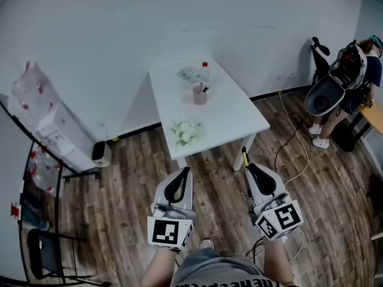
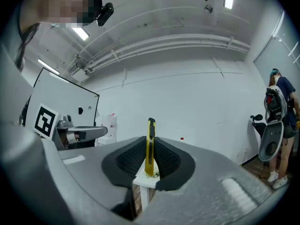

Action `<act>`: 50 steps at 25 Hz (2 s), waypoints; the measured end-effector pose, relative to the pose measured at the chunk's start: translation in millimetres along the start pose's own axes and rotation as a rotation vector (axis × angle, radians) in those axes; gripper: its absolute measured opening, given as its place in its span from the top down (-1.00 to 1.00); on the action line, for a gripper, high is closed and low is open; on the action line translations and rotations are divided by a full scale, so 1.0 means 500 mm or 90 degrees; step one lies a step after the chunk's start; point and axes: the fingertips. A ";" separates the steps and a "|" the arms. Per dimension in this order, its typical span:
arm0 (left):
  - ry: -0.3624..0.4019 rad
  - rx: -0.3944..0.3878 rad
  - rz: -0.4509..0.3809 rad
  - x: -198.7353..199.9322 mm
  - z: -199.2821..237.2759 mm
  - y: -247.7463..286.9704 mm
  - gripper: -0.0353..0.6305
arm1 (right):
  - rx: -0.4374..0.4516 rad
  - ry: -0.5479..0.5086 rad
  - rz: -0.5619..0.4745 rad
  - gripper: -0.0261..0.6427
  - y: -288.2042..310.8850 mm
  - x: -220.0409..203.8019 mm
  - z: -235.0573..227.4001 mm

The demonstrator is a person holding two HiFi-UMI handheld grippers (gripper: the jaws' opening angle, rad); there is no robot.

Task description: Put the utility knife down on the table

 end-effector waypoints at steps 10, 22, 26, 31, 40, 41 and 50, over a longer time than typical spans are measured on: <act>-0.007 -0.022 -0.002 -0.016 0.029 0.042 0.84 | -0.024 0.006 -0.004 0.78 0.033 -0.011 -0.015; -0.005 0.013 0.013 -0.040 0.059 0.133 0.84 | 0.001 0.026 -0.002 0.78 0.114 -0.031 -0.099; -0.003 0.027 0.011 -0.046 0.058 0.190 0.84 | 0.017 0.028 -0.002 0.78 0.149 -0.032 -0.148; -0.004 0.041 0.007 -0.054 0.048 0.267 0.84 | 0.034 0.026 0.001 0.78 0.192 -0.029 -0.223; -0.001 0.079 0.014 -0.066 0.034 0.379 0.84 | 0.067 0.032 0.004 0.78 0.252 -0.026 -0.338; 0.000 0.082 0.014 -0.067 0.031 0.390 0.84 | 0.072 0.033 0.004 0.77 0.258 -0.026 -0.349; 0.010 0.115 0.019 -0.082 -0.003 0.475 0.84 | 0.111 0.038 0.003 0.77 0.294 -0.031 -0.442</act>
Point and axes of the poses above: the fingertips, and each gripper's own axes: y forward along the fingers, z to its left, x out of its top, and after that the axes turned 6 degrees about x, right-handed
